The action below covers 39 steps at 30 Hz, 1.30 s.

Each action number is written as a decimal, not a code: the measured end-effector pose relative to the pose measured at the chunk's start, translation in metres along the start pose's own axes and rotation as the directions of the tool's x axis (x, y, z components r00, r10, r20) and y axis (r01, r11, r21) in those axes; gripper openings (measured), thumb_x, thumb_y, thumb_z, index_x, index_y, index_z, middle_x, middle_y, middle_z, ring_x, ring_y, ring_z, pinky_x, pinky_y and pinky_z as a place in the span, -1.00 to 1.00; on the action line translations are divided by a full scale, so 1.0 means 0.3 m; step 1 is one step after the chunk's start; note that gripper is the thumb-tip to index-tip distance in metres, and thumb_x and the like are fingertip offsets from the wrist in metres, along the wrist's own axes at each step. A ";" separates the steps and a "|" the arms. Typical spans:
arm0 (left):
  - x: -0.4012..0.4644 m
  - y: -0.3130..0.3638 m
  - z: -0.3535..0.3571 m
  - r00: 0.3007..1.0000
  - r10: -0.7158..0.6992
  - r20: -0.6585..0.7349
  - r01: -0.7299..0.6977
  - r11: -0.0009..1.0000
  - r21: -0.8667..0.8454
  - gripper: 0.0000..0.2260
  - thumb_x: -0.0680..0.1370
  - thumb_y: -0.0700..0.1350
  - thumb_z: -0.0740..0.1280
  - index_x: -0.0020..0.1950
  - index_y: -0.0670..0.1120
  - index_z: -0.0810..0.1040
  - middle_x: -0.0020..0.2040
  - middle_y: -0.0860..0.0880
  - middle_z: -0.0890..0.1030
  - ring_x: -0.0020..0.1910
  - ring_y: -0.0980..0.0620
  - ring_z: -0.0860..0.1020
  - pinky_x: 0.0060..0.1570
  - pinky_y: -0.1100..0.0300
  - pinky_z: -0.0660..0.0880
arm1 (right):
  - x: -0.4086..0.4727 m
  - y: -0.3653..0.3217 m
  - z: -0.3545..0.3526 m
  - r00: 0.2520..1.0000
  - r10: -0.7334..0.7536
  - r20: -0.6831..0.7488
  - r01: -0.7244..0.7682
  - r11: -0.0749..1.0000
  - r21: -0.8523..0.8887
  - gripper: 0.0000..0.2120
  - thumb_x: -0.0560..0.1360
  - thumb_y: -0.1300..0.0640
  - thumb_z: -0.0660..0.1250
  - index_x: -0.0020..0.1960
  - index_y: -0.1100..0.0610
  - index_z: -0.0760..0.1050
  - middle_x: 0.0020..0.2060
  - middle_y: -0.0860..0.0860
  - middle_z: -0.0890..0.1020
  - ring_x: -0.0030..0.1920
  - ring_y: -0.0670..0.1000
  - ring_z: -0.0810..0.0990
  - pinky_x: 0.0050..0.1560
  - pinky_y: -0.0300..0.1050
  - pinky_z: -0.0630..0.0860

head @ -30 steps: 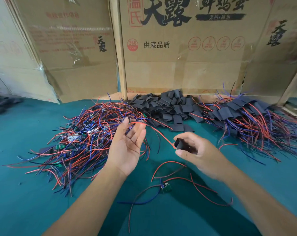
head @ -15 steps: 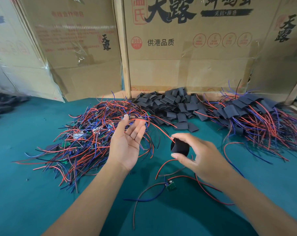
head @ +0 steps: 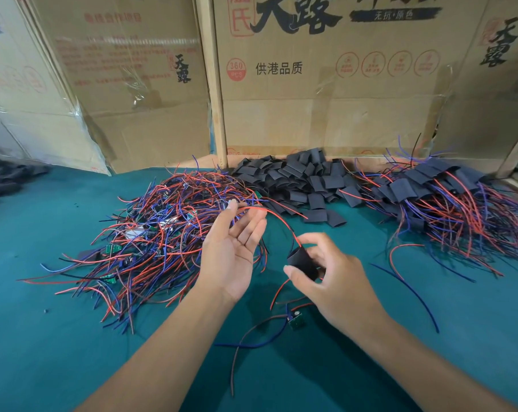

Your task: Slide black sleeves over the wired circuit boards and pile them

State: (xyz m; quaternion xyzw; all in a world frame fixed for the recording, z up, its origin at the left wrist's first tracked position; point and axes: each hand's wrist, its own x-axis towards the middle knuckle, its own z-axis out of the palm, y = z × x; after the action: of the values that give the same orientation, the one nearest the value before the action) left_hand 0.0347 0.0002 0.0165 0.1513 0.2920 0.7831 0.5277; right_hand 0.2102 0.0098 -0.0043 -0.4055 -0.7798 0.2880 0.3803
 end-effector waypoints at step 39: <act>-0.024 -0.001 0.019 1.000 -0.009 0.000 0.009 1.000 0.014 -0.83 0.62 -0.10 0.33 -0.10 -0.13 0.63 -0.13 -0.17 0.71 -0.03 -0.06 0.71 -0.15 0.21 0.62 | 0.004 -0.006 0.008 0.990 -0.120 -0.077 0.081 0.916 -0.392 -0.66 0.53 0.01 0.38 0.22 0.10 0.39 -0.06 0.03 0.66 -0.09 0.19 0.61 -0.10 0.05 0.49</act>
State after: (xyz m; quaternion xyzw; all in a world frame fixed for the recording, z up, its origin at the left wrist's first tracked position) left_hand 0.0409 -0.0046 0.0214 0.1537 0.2981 0.7788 0.5301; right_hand 0.2068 0.0095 -0.0038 -0.4458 -0.8213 0.0875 0.3451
